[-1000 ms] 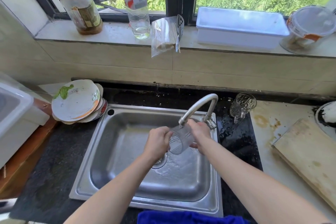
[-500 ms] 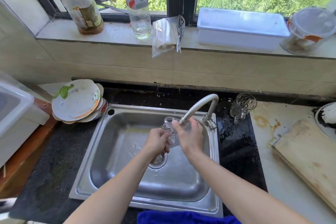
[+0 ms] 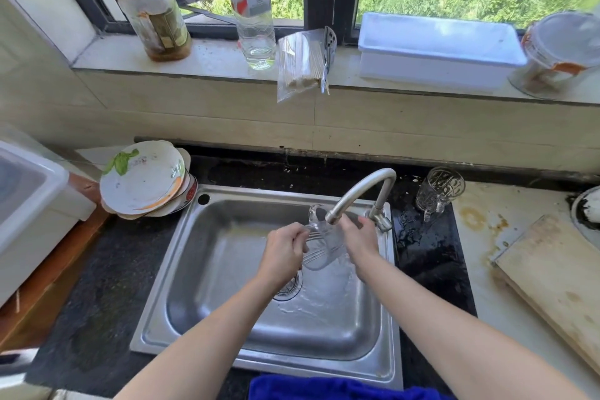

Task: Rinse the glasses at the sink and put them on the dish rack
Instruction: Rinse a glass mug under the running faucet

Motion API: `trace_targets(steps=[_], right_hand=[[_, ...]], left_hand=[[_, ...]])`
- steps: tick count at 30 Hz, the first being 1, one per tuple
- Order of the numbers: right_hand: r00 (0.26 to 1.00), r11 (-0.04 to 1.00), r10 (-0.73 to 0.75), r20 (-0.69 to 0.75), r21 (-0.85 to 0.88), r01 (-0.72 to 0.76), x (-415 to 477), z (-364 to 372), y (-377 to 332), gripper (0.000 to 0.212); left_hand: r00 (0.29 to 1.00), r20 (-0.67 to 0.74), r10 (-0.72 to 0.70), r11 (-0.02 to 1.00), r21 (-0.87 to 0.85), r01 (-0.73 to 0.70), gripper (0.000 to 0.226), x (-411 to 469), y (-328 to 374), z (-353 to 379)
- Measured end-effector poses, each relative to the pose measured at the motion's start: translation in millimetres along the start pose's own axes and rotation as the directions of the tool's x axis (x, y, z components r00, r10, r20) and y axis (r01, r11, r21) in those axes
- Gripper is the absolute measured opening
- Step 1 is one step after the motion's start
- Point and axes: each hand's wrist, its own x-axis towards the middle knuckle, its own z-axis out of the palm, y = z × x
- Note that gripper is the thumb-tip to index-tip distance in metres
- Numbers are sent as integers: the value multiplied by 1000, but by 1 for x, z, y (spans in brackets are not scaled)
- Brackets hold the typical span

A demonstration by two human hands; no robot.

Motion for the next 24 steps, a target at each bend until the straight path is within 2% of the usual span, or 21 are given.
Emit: trace_targets(steps=[2,4,6,8,10,12,13,14,16,17,19,21,24], right_hand=[[997,998,-56,50,14,55,-6,8,0,98],[993,992,-23,112,123,9,-6,13,0,89],[965,937,67,253,318,-148,2,4,-4,57],[912,893,84,402,376,-248,3,-7,-11,17],[934,927,14,357,346,-146,7,-11,-11,12],[974,960,-98,202,279,39,11,-14,-8,22],[977,968,-161,142,215,128,11,-16,-8,26],[969,968,-218,115,147,201,9,-17,-8,32],[938,951,-308,162,63,302,4,-15,-6,40],[919,942,-336,205,87,325,0,-14,-5,38],[902,931,-356,244,176,320,-9,-10,-6,26],[908,940,-330,257,179,291,-12,-10,-9,20],[941,983,-183,285,50,176,-18,-12,-14,36]], left_hand=[[999,-52,3,1000,-5,-3,30,0,-1,-1],[997,-77,6,999,-31,-8,30,0,-2,-4],[997,-78,9,996,-83,-15,30,-4,1,-5],[999,11,-53,983,-178,55,25,-9,7,-6],[966,181,-186,921,-311,235,17,-8,12,-9],[864,383,-326,748,-455,484,23,-4,14,-16],[815,458,-355,665,-489,565,26,-2,15,-21],[783,510,-357,637,-480,603,29,-1,16,-23],[794,511,-330,721,-406,561,25,-1,19,-21],[835,454,-311,786,-371,495,18,-2,19,-17],[916,287,-279,887,-288,361,21,0,14,-7],[967,141,-212,959,-157,234,25,1,6,-4],[982,85,-168,984,-47,172,25,3,-3,-1]])
